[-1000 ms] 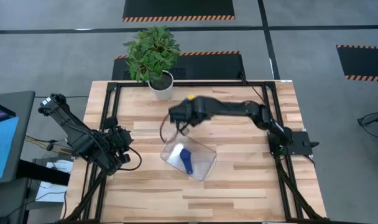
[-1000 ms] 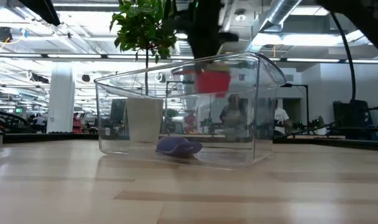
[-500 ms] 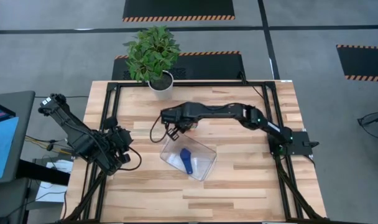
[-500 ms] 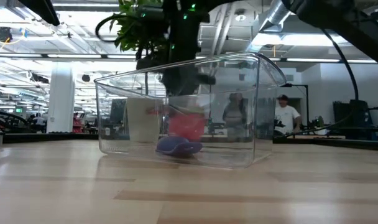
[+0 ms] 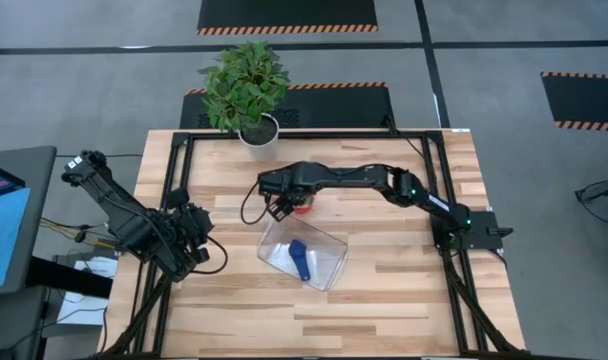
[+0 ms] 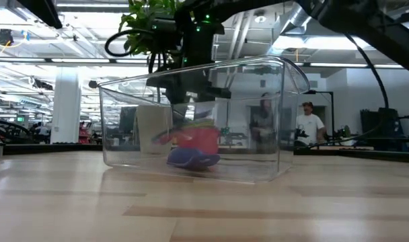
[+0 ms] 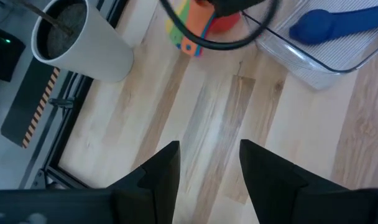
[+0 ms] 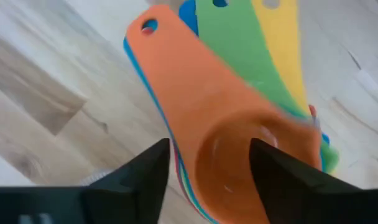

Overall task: Nest measuring cups in basket
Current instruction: Remove the colored stacked measuring cups from the transparent bin, then adjust the transparent bin on the table

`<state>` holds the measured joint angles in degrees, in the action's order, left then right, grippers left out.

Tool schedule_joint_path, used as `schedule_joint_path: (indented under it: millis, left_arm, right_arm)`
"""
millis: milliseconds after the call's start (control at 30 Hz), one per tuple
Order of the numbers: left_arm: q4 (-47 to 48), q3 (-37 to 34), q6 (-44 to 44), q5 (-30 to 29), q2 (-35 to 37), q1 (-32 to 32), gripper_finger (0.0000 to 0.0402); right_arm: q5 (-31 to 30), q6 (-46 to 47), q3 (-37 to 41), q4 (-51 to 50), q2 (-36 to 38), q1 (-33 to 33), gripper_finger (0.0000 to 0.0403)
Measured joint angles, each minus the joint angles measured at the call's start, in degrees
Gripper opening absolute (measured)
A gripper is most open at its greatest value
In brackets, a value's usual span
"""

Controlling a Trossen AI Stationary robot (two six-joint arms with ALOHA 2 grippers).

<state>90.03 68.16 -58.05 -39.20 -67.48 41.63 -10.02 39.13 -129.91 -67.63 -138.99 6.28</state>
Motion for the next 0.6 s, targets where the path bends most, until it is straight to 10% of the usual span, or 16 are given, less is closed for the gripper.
schedule_joint_path:
  millis: [600]
  left_arm:
    - [0.0, 0.0, -0.3, -0.5, 0.0, 0.0, 0.0155]
  right_arm:
    - [9.6, 6.1, -4.9, -0.7, 13.6, -8.0, 0.025]
